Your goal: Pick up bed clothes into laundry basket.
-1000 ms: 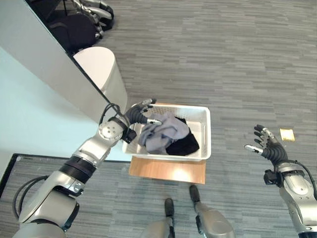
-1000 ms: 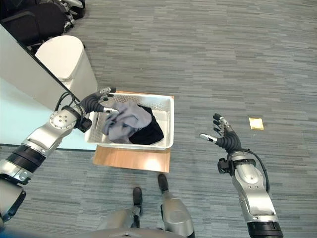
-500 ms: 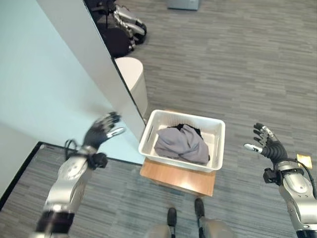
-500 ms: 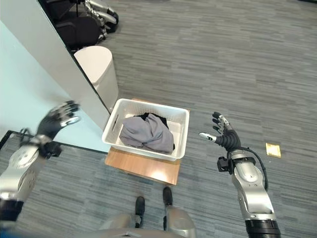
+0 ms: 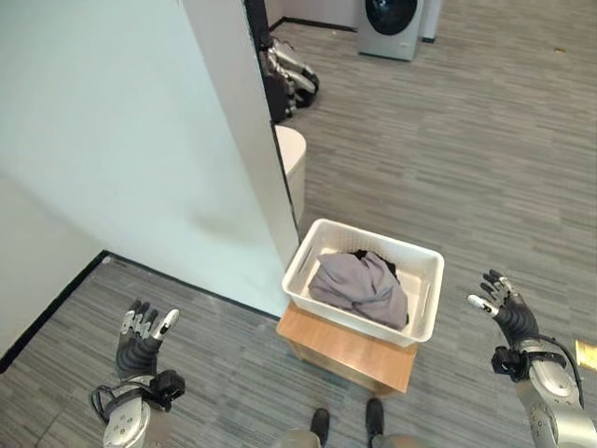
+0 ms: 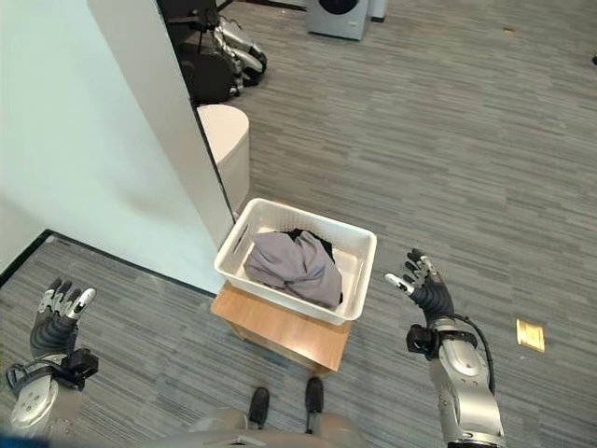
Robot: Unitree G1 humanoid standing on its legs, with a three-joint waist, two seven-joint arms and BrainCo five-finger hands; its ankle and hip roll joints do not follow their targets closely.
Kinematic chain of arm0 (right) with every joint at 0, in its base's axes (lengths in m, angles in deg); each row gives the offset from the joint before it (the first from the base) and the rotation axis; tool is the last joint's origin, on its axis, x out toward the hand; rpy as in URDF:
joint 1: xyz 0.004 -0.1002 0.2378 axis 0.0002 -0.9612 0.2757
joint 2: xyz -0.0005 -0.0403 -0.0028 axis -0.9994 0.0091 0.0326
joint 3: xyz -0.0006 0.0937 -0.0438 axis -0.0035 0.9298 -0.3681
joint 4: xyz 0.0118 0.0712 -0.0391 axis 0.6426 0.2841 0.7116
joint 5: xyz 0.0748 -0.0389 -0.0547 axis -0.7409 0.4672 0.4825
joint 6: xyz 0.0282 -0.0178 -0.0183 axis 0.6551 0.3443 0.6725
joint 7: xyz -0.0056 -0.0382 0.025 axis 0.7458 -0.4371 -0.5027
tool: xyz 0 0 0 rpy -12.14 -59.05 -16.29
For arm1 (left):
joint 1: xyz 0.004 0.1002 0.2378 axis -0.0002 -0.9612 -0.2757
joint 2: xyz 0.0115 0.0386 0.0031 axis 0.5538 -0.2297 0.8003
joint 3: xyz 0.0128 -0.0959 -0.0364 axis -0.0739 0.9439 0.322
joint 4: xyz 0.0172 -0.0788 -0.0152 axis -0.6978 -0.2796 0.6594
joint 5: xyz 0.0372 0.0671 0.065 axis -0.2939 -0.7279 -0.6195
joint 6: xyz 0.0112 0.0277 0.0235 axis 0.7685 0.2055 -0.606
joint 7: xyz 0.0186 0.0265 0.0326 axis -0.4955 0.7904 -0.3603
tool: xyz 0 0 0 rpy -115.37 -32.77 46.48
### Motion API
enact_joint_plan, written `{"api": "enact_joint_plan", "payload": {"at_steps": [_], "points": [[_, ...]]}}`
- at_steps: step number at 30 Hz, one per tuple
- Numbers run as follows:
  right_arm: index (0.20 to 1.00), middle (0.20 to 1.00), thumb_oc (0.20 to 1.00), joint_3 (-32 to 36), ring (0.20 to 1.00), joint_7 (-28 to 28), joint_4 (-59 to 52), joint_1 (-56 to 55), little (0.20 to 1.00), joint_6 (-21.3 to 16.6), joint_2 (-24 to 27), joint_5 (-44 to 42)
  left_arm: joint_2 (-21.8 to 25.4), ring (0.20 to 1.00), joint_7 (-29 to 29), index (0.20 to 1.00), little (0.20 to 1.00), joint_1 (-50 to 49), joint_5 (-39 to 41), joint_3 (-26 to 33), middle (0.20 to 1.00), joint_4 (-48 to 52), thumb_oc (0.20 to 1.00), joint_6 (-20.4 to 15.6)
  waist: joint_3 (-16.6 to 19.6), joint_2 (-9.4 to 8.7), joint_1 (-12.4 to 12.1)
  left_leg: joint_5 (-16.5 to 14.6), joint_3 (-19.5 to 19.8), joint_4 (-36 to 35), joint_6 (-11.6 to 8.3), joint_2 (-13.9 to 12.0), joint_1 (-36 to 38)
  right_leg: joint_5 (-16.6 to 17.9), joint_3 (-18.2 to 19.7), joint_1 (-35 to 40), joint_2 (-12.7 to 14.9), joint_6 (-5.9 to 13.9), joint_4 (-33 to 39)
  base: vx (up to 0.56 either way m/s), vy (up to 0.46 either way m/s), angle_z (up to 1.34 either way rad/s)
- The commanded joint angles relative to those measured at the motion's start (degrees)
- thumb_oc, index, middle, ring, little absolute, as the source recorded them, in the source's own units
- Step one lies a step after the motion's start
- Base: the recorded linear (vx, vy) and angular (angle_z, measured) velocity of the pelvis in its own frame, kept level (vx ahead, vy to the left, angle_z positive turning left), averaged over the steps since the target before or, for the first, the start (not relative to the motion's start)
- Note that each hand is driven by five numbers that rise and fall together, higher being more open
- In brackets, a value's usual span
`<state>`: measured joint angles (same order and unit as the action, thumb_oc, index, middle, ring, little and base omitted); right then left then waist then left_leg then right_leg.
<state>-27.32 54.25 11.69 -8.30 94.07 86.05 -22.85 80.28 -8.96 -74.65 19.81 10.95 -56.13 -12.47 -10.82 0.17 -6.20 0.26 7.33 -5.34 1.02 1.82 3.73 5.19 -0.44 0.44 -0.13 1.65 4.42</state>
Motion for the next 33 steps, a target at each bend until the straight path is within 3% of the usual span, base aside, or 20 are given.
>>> {"api": "enact_joint_plan", "payload": {"at_steps": [1, 2, 4, 9, 10, 11, 12, 13, 14, 15, 17, 18, 20, 22, 23, 24, 25, 26, 28, 33], "points": [[1.000, 1.000, 1.000, 1.7, 1.000, 0.9, -2.1, 2.5, 1.000, -2.5, 0.7, -1.9, 5.1, 1.000, 1.3, 1.000, 1.000, 3.5, 0.8, 0.9, 1.000, 2.0, 1.000, -4.1, -0.6, -0.82, -1.4, 0.4, 10.6, 0.5, 1.22, 1.1, 0.4, -6.6, 0.2, -2.7, 5.4, 2.64, -20.2, 0.00, -0.034, 0.81], [1.000, 1.000, 1.000, 1.7, 1.000, 0.9, -2.1, 2.5, 1.000, -2.5, 0.7, -1.9, 5.1, 1.000, 1.3, 1.000, 1.000, 3.5, 0.8, 0.9, 1.000, 2.0, 1.000, -4.1, -0.6, -0.85, -1.4, 0.4, 10.7, 0.5, 1.21, 1.2, 0.3, -6.7, 0.2, -2.8, 5.5, 2.65, -20.3, -0.01, -0.092, 1.36], [1.000, 1.000, 1.000, 3.3, 1.000, 2.5, -1.8, -0.1, 1.000, -4.1, 0.1, -2.2, 5.1, 1.000, 1.0, 1.000, 1.000, 5.2, 1.6, -3.6, 1.000, 1.6, 1.000, -4.9, -0.9, -1.17, 2.4, 2.3, 20.9, 2.9, -0.82, 3.0, -1.8, -9.6, 20.9, -3.6, -4.7, 0.85, -19.1, 0.01, -0.177, 2.74], [1.000, 1.000, 1.000, 4.8, 1.000, 1.5, 0.5, -3.4, 1.000, -4.9, 3.0, -3.7, 1.7, 1.000, 0.4, 1.000, 1.000, 2.7, 3.3, -2.4, 1.000, 2.8, 1.000, -6.1, -3.0, -2.17, -1.0, 5.1, 22.8, 4.5, -3.59, 3.9, -7.4, -9.1, 11.8, 1.4, -2.6, -1.40, -8.6, -0.09, -0.179, 2.09], [1.000, 1.000, 1.000, 6.0, 1.000, 1.7, 0.5, -2.6, 1.000, -5.1, 4.0, -3.9, 1.3, 1.000, -0.3, 1.000, 1.000, 2.8, 4.1, -2.9, 1.000, 2.6, 1.000, -5.9, -3.6, -2.46, -0.3, 4.3, 17.0, 6.7, -2.95, 3.8, -9.7, -8.7, 8.8, 1.6, -1.4, -1.25, -7.4, -0.28, -0.127, 1.81], [1.000, 1.000, 1.000, 7.8, 1.000, 2.5, 0.1, -2.2, 1.000, -5.5, 4.2, -4.8, 1.2, 1.000, -1.3, 1.000, 1.000, 3.6, 4.9, -4.0, 1.000, 1.2, 1.000, -5.0, -4.1, -4.05, 1.5, -0.2, 4.5, 13.1, -1.38, 2.5, -10.7, -7.2, 2.9, 0.8, 1.4, -0.25, -7.1, -0.26, -0.050, 2.24], [1.000, 1.000, 1.000, 7.9, 1.000, 2.5, 0.1, -2.1, 1.000, -5.5, 4.2, -4.8, 1.3, 1.000, -1.4, 1.000, 1.000, 3.8, 4.9, -4.0, 1.000, 1.1, 1.000, -5.0, -4.1, -3.99, 1.6, -1.1, 4.6, 14.9, -1.23, 2.7, -11.7, -7.3, 2.7, 0.7, 1.5, -0.09, -7.0, -0.30, -0.033, 2.82], [1.000, 1.000, 1.000, 9.4, 1.000, 2.9, 0.7, -2.5, 1.000, -6.6, 2.9, -5.6, 1.6, 1.000, -1.7, 1.000, 1.000, 4.2, 5.0, -4.2, 1.000, 0.3, 1.000, -5.1, -3.6, -4.64, 3.2, -5.5, -7.3, 18.1, -0.26, -1.3, -9.2, -6.5, -5.0, 0.8, 4.3, 0.31, -6.3, -0.14, -0.001, 2.79], [1.000, 1.000, 1.000, 9.4, 1.000, 2.9, 0.7, -2.4, 1.000, -6.7, 2.8, -5.6, 1.6, 1.000, -1.7, 1.000, 1.000, 4.1, 5.0, -4.2, 1.000, 0.3, 1.000, -5.1, -3.5, -4.68, 3.4, -5.2, -7.1, 18.1, -0.26, -1.2, -9.5, -6.2, -5.2, 0.8, 4.3, 0.30, -6.1, -0.21, 0.003, 2.63], [1.000, 1.000, 1.000, 11.5, 1.000, 3.7, 1.7, -3.2, 1.000, -7.5, 1.6, -5.2, 2.1, 1.000, -2.5, 1.000, 1.000, 4.9, 4.8, -3.8, 1.000, -0.1, 1.000, -5.0, -2.1, -4.75, 5.2, -6.4, -18.8, 18.0, -0.81, -6.4, -6.0, -6.3, -12.2, 0.8, 6.2, 0.70, -5.8, -0.09, 0.012, 2.82], [1.000, 1.000, 1.000, 12.5, 1.000, 4.1, 1.7, -3.9, 1.000, -8.1, 0.6, -5.4, 2.8, 1.000, -2.9, 1.000, 1.000, 6.2, 4.9, -4.2, 1.000, -0.4, 1.000, -5.0, -0.8, -3.59, 6.4, -8.4, -25.0, 16.1, -2.26, -7.9, -2.9, -7.4, -17.9, 1.7, 7.2, 1.20, -5.7, -0.06, 0.058, 2.72], [1.000, 1.000, 1.000, 12.8, 1.000, 4.3, 2.0, -4.3, 1.000, -8.8, -0.2, -5.8, 3.1, 1.000, -2.9, 1.000, 1.000, 6.9, 4.6, -5.5, 1.000, -0.7, 1.000, -5.0, -0.4, -2.36, 7.1, -5.6, -27.0, 11.4, -2.42, -7.6, -3.0, -7.0, -22.0, 1.9, 7.5, 1.05, -6.5, 0.00, 0.146, 1.50], [1.000, 1.000, 1.000, 12.6, 1.000, 3.9, 1.7, -4.8, 1.000, -8.2, -0.5, -5.7, 2.8, 1.000, -2.9, 1.000, 1.000, 6.9, 4.5, -5.9, 1.000, -0.3, 1.000, -4.7, -0.3, -1.46, 7.3, -4.6, -23.9, 7.5, -1.82, -5.8, -1.9, -7.0, -23.6, 1.6, 8.4, 1.72, -9.4, 0.03, 0.151, 1.49], [1.000, 1.000, 1.000, 11.3, 1.000, 3.1, 1.5, -4.7, 1.000, -7.8, -1.1, -5.2, 2.9, 1.000, -2.0, 1.000, 1.000, 6.6, 3.9, -6.0, 1.000, 0.6, 1.000, -4.6, -1.1, -0.13, 7.3, -4.6, -17.2, 5.6, 0.31, -3.9, -0.4, -3.6, -21.1, -3.0, 11.0, 3.33, -24.0, 0.05, 0.204, 1.76], [1.000, 1.000, 1.000, 9.7, 1.000, 2.5, 1.0, -3.9, 1.000, -7.3, -2.1, -5.0, 3.4, 1.000, -1.2, 1.000, 1.000, 6.5, 2.7, -6.1, 1.000, 1.0, 1.000, -4.7, -3.9, 0.73, 9.0, -4.3, -13.2, 5.0, 2.53, -3.1, 0.7, 2.5, -11.9, -9.6, 12.2, 5.45, -37.6, -0.04, 0.099, 1.00], [1.000, 1.000, 1.000, 8.3, 1.000, 2.0, 1.6, -3.2, 1.000, -7.5, -2.0, -4.3, 3.9, 1.000, -0.8, 1.000, 1.000, 6.8, 1.8, -6.5, 1.000, 0.5, 1.000, -5.0, -4.6, 1.18, 9.7, -3.7, -10.5, 4.8, 2.50, -3.2, 0.8, 2.4, -3.7, -13.2, 8.1, 5.34, -39.6, -0.09, 0.042, 1.11], [1.000, 1.000, 1.000, 8.2, 1.000, 2.0, 1.7, -3.0, 1.000, -7.6, -1.9, -4.3, 3.9, 1.000, -0.8, 1.000, 1.000, 6.9, 1.8, -6.4, 1.000, 0.5, 1.000, -5.0, -4.5, 1.18, 9.5, -3.4, -10.8, 4.7, 2.45, -3.2, 0.5, 2.7, -3.5, -13.6, 8.0, 5.25, -39.7, 0.06, -0.185, 1.28], [1.000, 1.000, 1.000, 7.5, 1.000, 1.4, 1.4, -2.3, 1.000, -6.7, -1.5, -3.6, 3.7, 1.000, -0.6, 1.000, 1.000, 6.8, 1.9, -6.1, 1.000, -0.5, 1.000, -5.5, -4.2, 1.17, 9.7, -3.4, -5.6, 4.3, 1.40, -2.6, 1.2, -1.3, 7.0, -13.1, 3.6, 3.88, -29.8, 0.16, -0.197, 1.26], [1.000, 1.000, 1.000, 7.6, 1.000, 1.9, 2.4, -2.4, 1.000, -7.9, -1.0, -4.7, 3.4, 1.000, 0.8, 1.000, 1.000, 6.2, 2.9, -5.5, 1.000, -0.7, 1.000, -6.4, -4.1, 0.48, 9.3, -2.7, -0.2, 4.3, 0.75, -2.2, 0.7, -5.4, 13.0, -8.9, 0.6, 3.41, -18.1, 0.16, -0.225, 1.23], [1.000, 1.000, 1.000, 5.6, 1.000, 0.9, 2.5, -1.9, 1.000, -8.7, 0.0, -7.8, -0.7, 1.000, 2.4, 1.000, 1.000, 3.4, 4.8, -3.3, 1.000, -0.4, 1.000, -7.5, -2.6, -1.73, 3.5, 0.2, 5.7, 4.3, -1.48, -3.5, -2.5, -7.0, 4.7, -2.5, 1.3, 1.18, -10.9, 0.05, -0.233, 1.07]]}}
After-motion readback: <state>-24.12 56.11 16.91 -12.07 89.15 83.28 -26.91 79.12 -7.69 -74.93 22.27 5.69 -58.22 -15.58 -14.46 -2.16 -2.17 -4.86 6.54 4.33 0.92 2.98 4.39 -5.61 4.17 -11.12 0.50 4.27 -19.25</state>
